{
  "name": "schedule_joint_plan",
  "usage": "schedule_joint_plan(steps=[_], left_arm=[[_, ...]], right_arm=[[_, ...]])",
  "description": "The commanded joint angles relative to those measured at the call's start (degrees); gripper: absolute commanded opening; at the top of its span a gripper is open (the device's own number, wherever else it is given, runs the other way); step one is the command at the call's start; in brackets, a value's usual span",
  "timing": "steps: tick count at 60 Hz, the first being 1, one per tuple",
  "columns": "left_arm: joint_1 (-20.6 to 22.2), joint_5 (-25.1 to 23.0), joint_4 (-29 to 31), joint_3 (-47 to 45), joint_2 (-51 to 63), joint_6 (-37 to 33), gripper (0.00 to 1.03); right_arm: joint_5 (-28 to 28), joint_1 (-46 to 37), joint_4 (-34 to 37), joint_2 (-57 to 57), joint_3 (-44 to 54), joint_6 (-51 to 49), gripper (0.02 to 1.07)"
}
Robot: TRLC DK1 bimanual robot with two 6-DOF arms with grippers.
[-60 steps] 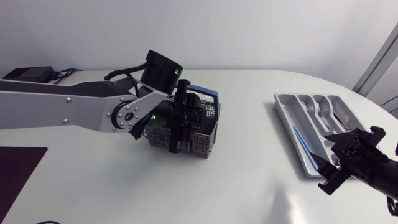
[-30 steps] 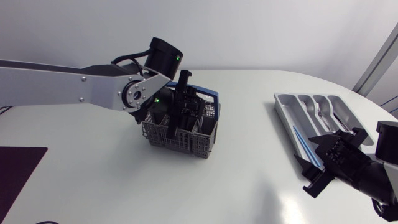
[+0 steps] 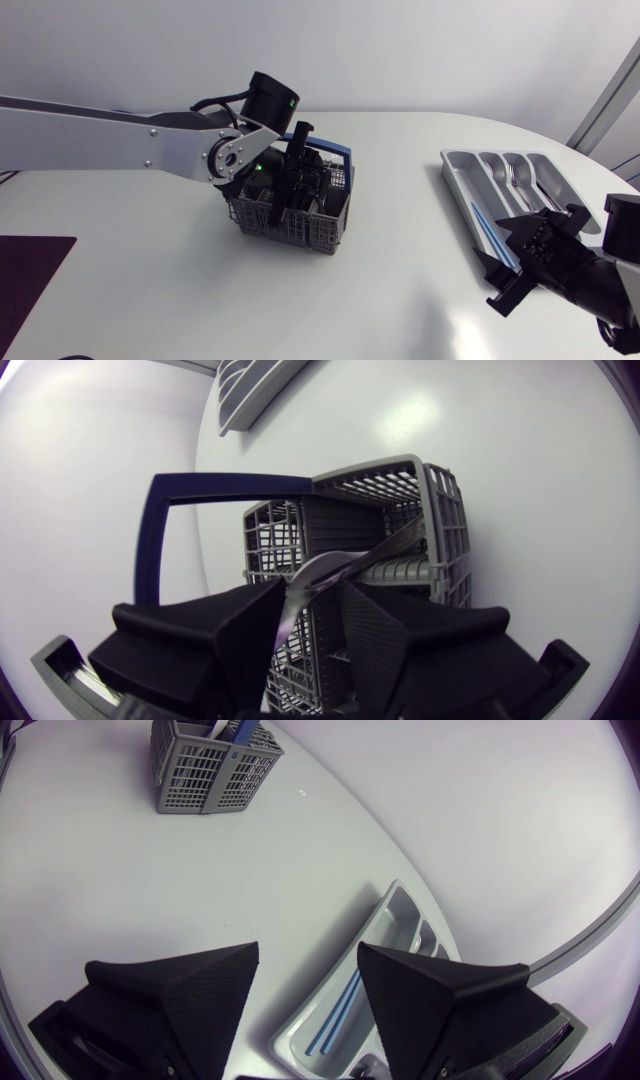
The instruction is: Sort the cutlery from the basket into the organizer compartments.
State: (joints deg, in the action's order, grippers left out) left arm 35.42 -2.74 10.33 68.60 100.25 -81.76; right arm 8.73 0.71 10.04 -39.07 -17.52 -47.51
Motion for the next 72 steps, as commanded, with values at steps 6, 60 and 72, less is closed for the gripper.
schedule_joint_plan(steps=[6, 60, 72], left_arm=[[0.3, -0.6, -1.2, 0.0, 1.3, -2.6, 0.35], [0.8, -0.9, -2.9, -3.5, 1.4, -6.3, 0.16], [1.1, -0.9, -2.9, -4.9, 0.5, -7.2, 0.07]], right_arm=[[-0.3, 0.5, -1.1, -0.7, 2.0, 1.5, 0.74], [-0.3, 0.4, -1.0, 0.0, 2.3, 1.3, 0.74], [-0.4, 0.4, -1.0, 0.2, 2.2, 1.2, 0.74]])
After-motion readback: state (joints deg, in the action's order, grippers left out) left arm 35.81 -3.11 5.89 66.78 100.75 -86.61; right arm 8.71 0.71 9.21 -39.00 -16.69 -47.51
